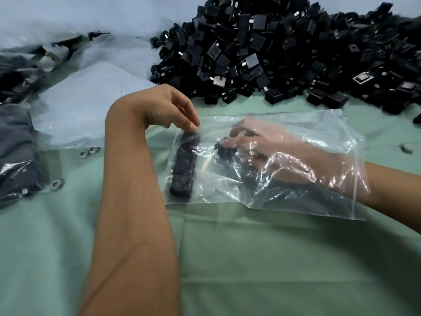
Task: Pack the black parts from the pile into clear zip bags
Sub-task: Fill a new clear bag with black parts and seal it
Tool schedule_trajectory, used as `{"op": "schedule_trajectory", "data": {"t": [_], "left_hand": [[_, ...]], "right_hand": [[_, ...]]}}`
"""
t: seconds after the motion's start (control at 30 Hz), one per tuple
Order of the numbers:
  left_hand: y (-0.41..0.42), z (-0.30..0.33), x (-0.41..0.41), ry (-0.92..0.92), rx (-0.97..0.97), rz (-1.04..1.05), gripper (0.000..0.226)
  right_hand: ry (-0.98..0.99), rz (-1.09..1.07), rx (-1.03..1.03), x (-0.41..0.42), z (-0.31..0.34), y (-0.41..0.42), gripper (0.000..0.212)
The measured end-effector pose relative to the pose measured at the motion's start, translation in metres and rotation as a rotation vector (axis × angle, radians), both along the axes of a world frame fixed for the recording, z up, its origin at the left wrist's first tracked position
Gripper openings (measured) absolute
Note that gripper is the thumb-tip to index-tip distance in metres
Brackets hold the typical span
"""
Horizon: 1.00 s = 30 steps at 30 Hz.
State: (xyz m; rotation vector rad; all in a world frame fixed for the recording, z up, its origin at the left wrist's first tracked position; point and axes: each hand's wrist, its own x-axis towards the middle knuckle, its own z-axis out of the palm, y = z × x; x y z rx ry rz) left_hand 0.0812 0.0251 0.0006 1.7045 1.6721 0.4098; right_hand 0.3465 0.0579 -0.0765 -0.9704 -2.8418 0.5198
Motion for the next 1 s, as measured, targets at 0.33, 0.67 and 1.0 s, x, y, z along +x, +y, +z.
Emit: {"op": "schedule_trajectory", "data": {"t": [0.33,0.67,1.0], "left_hand": [[0.000,-0.004,0.001,0.075,-0.079,0.027,0.018],[0.002,-0.007,0.002,0.073,-0.079,0.037,0.011],[0.004,-0.008,-0.002,0.121,-0.140,0.115,0.003]], "right_hand": [[0.329,-0.117,-0.185,-0.012,0.033,-0.047,0.035],[0.513,-0.252,-0.011,-0.018,0.013,-0.052,0.031],[0.272,-0.139,0.147,-0.033,0.004,-0.052,0.045]]}}
